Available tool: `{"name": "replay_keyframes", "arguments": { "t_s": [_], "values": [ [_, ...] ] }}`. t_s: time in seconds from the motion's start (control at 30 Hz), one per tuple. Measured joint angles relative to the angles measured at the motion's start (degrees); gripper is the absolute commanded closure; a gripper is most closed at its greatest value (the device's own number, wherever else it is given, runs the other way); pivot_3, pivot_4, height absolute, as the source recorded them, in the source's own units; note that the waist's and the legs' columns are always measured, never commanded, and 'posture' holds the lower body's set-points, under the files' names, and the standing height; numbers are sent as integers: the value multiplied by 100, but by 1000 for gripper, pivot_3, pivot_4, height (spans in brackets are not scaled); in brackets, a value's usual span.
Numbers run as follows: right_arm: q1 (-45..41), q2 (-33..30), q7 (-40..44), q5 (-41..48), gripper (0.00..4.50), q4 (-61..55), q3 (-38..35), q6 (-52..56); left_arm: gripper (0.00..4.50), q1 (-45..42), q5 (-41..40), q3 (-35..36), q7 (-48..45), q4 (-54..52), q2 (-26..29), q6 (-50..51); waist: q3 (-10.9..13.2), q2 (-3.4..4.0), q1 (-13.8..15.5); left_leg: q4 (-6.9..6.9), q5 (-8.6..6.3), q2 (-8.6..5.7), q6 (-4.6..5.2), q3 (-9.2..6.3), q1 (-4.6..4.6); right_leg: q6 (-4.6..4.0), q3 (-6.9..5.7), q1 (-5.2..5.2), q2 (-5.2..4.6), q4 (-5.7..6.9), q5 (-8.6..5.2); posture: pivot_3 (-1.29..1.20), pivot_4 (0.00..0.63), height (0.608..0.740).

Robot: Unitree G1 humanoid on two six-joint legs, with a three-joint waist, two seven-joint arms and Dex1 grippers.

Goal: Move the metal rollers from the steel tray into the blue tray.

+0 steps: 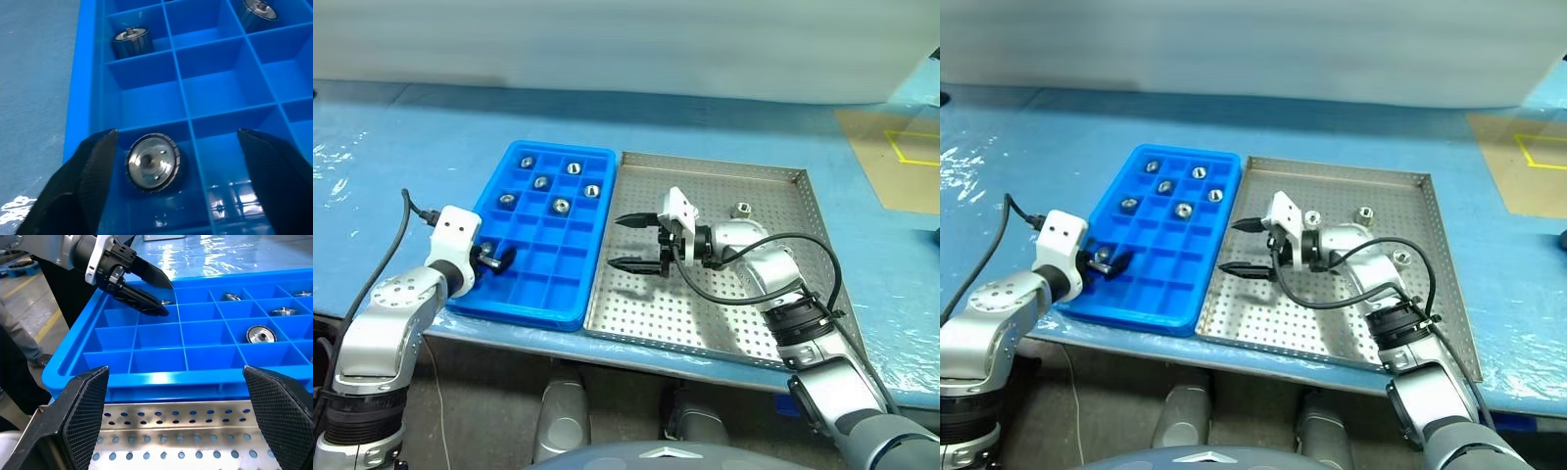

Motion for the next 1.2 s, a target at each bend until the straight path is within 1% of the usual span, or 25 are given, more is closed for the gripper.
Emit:
{"name": "replay_keyframes", "arguments": {
  "t_s": [0.17, 0.33, 0.4, 0.53, 0.67, 0.9, 1.0, 1.2],
  "values": [
    [10, -79, -43, 2, 0, -41, -27, 33, 16, -84, -99, -30, -178, 16, 73, 38, 0, 0, 4, 2, 0, 0, 0, 0, -3, 0, 0, 0, -1, -1, 0, 324, 150, 740],
    [16, -147, -141, 21, 0, -199, -103, 113, 16, -344, -381, -286, -559, 12, 194, 166, 0, 0, -3, 4, 3, -2, -5, 1, -3, 0, 0, 1, -1, 0, 0, 282, 150, 740],
    [26, -212, -182, 37, 0, -263, -206, 134, 16, -573, -505, -375, -659, 19, 191, 190, 0, 0, -5, 4, 13, -1, -22, 1, -3, 0, 1, 0, -1, 5, 0, 273, 150, 740],
    [146, -360, -288, 60, 0, -484, -369, 236, 16, -1038, -716, -392, -802, 96, 176, 190, 0, 0, -42, 4, 16, -1, -26, 2, 0, 0, 2, 1, 0, 9, 0, 227, 150, 740],
    [277, -508, -400, 113, 0, -711, -543, 385, 16, -1417, -839, -434, -959, 319, 168, 184, 0, 0, -135, 6, 17, -3, -28, 2, 0, 0, 2, 1, -1, 9, 1, 178, 150, 740],
    [824, -811, -748, 157, 0, -1139, -908, 578, 16, -1827, -840, -1026, -1445, 912, 146, -118, 0, 0, -286, 5, 18, -4, -30, 4, 1, 1, 3, 2, 0, 10, 1, 80, 150, 740],
    [969, -909, -909, 168, 0, -1328, -1035, 636, 16, -2100, -727, -1381, -1657, 1250, 119, -397, 0, 0, -336, 8, 19, -5, -31, 5, 5, 2, 7, 2, 0, 14, 2, 40, 150, 740],
    [1299, -1050, -1205, 272, 0, -1731, -1334, 781, 16, -2768, -609, -1829, -2114, 1960, -77, -739, 0, 0, -476, 8, 21, -6, -33, 7, 8, 2, 18, 3, 2, 19, 2, -29, 150, 740]
  ]
}}
